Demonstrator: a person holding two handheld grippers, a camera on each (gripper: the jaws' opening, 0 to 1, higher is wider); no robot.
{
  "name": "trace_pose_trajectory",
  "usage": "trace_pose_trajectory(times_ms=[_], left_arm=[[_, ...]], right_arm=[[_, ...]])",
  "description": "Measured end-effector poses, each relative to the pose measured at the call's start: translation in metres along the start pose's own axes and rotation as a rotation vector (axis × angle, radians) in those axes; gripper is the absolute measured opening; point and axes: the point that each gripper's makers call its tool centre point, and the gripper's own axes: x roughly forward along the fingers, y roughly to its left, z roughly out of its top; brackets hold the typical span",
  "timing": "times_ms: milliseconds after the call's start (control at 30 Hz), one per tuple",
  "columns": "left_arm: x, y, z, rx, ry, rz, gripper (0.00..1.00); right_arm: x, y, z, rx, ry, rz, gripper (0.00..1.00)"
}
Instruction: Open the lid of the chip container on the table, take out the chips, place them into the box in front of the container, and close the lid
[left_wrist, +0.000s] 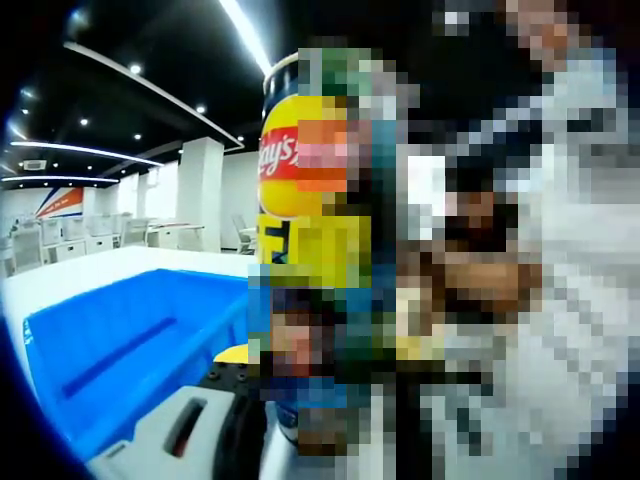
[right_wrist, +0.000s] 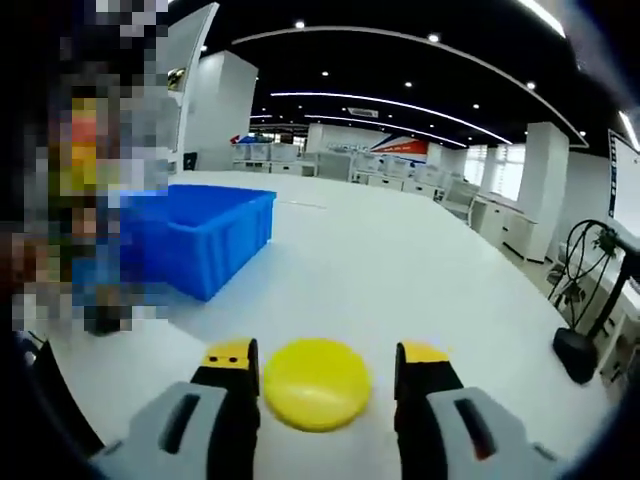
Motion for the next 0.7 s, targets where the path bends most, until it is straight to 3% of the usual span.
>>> trace_pose_trajectory(times_ms=[133,267,367,500,700], left_arm=[[0.0,0.0,0.0,0.004,0.007,0.005,0.47],[0.0,0.0,0.0,0.003,0.001,0.007,0.47],[-0.001,0.0,0.0,0.004,0.001,0.007,0.47],[-0.001,0.0,0.0,0.004,0.0,0.006,0.47],[-0.001,0.0,0.0,0.001,-0.006,0.004,0.47]], right_arm=[[-0.017,-0.008,0.024,0.013,-0.008,0.014,0.48],[-0.034,-0.012,0.062,-0.045,-0.054,0.031,0.48],[-0.048,0.005,0.096,-0.058,-0.088,0.145,0.48],[-0.059,0.024,0.128,-0.038,-0.093,0.281,0.47],[-0.084,0.069,0.168,-0.106,-0.05,0.478,0.47]])
